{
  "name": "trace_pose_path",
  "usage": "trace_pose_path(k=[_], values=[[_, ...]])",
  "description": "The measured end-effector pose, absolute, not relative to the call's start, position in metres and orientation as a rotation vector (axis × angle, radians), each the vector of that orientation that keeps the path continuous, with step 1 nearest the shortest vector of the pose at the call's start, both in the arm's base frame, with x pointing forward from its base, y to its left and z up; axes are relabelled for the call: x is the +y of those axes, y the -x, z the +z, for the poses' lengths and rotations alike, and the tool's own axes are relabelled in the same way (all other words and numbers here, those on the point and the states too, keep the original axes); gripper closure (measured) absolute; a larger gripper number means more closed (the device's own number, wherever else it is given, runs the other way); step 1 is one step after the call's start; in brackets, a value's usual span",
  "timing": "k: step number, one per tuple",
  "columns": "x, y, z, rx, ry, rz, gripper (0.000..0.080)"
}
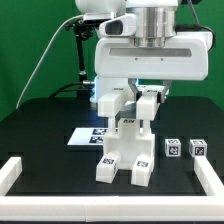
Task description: Assemble chair
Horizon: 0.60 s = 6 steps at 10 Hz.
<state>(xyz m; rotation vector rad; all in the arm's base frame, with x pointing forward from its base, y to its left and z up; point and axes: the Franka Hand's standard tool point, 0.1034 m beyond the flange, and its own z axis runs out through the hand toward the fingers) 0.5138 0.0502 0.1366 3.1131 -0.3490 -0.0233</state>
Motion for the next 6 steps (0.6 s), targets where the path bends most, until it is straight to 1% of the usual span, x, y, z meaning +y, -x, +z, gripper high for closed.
trace_pose_path(k=[2, 6], values=[[0.0492, -0.5127, 0.1317, -0.336, -3.11, -0.03, 0.0515], [0.0445, -0.5206, 0.1307, -0.37, -3.115, 0.021, 0.0515]])
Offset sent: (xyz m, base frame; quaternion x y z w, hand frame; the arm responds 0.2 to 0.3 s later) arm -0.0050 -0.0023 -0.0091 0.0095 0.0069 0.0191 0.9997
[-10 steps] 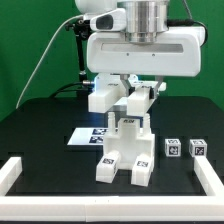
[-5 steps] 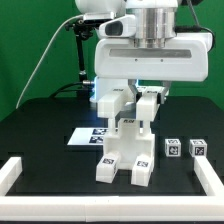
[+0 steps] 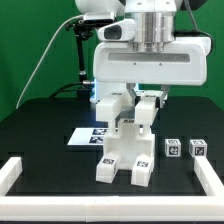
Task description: Assemble chair
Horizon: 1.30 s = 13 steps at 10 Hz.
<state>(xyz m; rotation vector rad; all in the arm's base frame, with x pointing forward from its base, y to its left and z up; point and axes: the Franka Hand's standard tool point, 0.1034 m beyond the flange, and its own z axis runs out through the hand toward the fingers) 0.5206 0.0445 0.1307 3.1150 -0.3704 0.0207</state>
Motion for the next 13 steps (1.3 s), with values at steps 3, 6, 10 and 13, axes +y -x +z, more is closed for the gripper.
trace_pose_path(k=[3, 6, 10, 13], values=[[0.043, -0.519, 0.123, -0.371, -3.108, 0.002, 0.0515], [0.04, -0.516, 0.11, -0.369, -3.096, -0.017, 0.0515], [0.034, -0.518, 0.097, -0.327, -3.089, -0.01, 0.0515], [0.029, -0.523, 0.098, -0.292, -3.095, 0.008, 0.0515]])
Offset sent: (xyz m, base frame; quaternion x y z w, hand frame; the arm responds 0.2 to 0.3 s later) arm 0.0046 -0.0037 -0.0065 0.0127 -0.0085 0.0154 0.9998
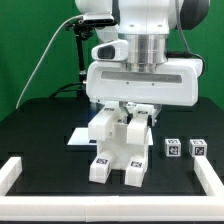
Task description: Assemble chair
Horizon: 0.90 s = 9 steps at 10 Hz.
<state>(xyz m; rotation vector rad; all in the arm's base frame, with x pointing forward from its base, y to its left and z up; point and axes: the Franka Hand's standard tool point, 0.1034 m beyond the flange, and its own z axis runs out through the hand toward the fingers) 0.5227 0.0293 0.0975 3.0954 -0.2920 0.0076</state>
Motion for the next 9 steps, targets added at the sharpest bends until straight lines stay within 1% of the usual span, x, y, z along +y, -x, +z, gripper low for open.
trace_pose_path(k=[1, 2, 3, 4, 5, 6, 9], values=[[0.0254, -0.5229, 0.0971, -0.289, -3.102, 0.003, 0.0458], [0.0206, -0.5249, 0.0969, -0.284, -3.102, 0.001, 0.0316], [0.0185, -0.5261, 0.0968, -0.287, -3.101, -0.002, 0.0316], [0.017, -0.5271, 0.0968, -0.29, -3.1, -0.003, 0.0187], [0.017, -0.5275, 0.0968, -0.29, -3.1, -0.002, 0.0187], [0.0172, -0.5275, 0.0968, -0.289, -3.1, -0.002, 0.0157], [0.0199, -0.5281, 0.0984, -0.288, -3.1, 0.003, 0.015]])
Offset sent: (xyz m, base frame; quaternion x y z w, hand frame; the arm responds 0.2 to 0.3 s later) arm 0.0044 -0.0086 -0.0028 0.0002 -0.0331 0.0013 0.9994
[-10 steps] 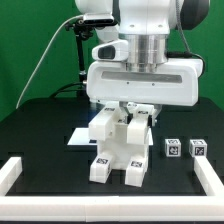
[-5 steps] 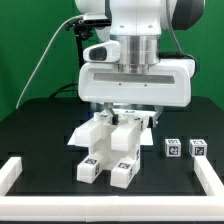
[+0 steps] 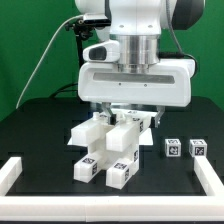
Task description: Assemble chair
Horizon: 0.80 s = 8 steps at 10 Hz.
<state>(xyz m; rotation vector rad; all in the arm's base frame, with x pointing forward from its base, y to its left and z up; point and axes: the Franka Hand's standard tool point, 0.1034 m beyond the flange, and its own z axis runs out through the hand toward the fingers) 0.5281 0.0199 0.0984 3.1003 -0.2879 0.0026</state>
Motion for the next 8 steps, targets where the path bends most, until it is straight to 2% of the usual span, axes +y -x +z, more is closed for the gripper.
trace_pose_path(k=[8], values=[[0.024, -0.5281, 0.0987, -0.288, -3.1, 0.004, 0.015]])
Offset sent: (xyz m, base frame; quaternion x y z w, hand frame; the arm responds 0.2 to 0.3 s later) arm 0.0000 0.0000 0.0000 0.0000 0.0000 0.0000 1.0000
